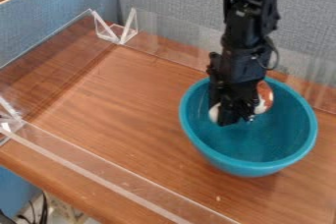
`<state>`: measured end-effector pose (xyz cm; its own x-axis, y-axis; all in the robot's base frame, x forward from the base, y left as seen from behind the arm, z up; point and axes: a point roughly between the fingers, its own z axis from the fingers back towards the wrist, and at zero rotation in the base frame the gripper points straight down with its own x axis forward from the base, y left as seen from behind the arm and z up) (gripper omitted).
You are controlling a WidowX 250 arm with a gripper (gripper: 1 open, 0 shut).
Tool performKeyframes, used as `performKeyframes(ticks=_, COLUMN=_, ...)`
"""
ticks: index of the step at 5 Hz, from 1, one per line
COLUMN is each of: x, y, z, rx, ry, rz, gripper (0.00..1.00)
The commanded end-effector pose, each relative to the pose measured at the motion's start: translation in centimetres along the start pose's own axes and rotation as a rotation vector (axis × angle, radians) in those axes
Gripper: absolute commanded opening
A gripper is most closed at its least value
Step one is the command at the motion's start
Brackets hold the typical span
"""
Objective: Put the mushroom in the blue bowl
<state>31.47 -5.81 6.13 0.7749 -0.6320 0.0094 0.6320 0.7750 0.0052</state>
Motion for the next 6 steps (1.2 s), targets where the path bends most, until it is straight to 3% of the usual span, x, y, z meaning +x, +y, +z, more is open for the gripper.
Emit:
performKeyframes(ticks=1, x=0.5, y=-0.5, z=1.0, rx=0.034, ry=-0.043, rz=0.064, gripper=0.00)
performKeyframes(ticks=2, x=0.8, y=-1.6, z=0.6, rx=0.041, ry=-0.036, rz=0.121, gripper=0.00)
performKeyframes(ticks=5, x=1.6, y=-0.6, z=3.1, rx=0.053, ry=-0.044, rz=0.214, gripper=0.00)
performKeyframes(ticks=6, x=1.2, y=0.0, z=3.7, rx=0.058, ry=-0.045, rz=0.263, gripper=0.00)
